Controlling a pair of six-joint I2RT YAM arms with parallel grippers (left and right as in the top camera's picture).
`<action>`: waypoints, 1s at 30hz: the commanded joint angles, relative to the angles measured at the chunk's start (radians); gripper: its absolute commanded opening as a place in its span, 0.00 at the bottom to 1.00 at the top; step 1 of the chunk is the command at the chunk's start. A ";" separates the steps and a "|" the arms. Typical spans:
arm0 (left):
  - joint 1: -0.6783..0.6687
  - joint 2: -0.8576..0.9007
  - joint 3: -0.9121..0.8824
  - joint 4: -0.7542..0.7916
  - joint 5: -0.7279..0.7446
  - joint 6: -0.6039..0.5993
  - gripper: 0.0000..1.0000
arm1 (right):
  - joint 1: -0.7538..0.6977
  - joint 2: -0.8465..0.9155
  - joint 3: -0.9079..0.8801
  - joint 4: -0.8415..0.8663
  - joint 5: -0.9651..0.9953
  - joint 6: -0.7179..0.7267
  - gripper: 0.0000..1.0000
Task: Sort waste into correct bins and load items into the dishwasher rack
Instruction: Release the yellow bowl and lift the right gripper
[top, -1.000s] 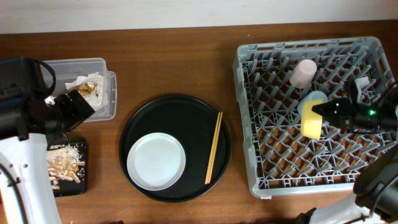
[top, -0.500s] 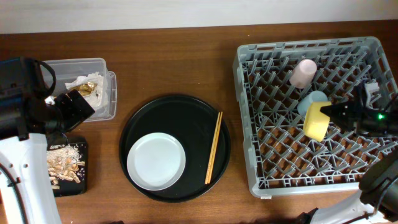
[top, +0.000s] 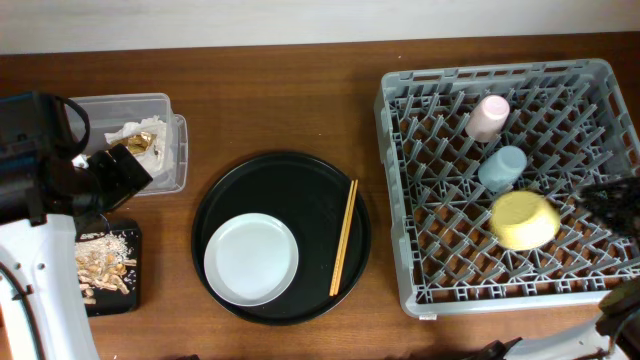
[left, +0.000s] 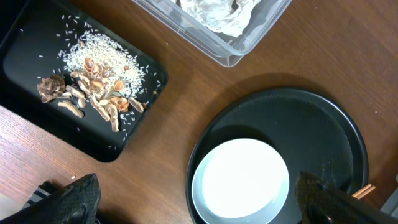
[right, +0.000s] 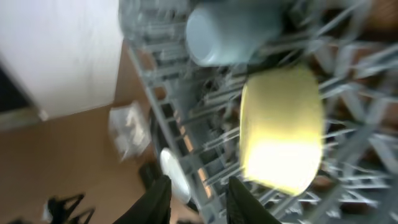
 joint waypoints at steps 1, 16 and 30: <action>0.005 -0.002 0.010 0.002 0.003 -0.005 0.99 | -0.015 -0.094 0.097 -0.004 0.156 0.122 0.31; 0.005 -0.002 0.010 0.002 0.003 -0.005 0.99 | 0.409 -0.265 0.014 0.171 0.579 0.406 0.04; 0.005 -0.002 0.010 0.002 0.003 -0.005 0.99 | 0.497 -0.262 -0.349 0.467 0.839 0.634 0.04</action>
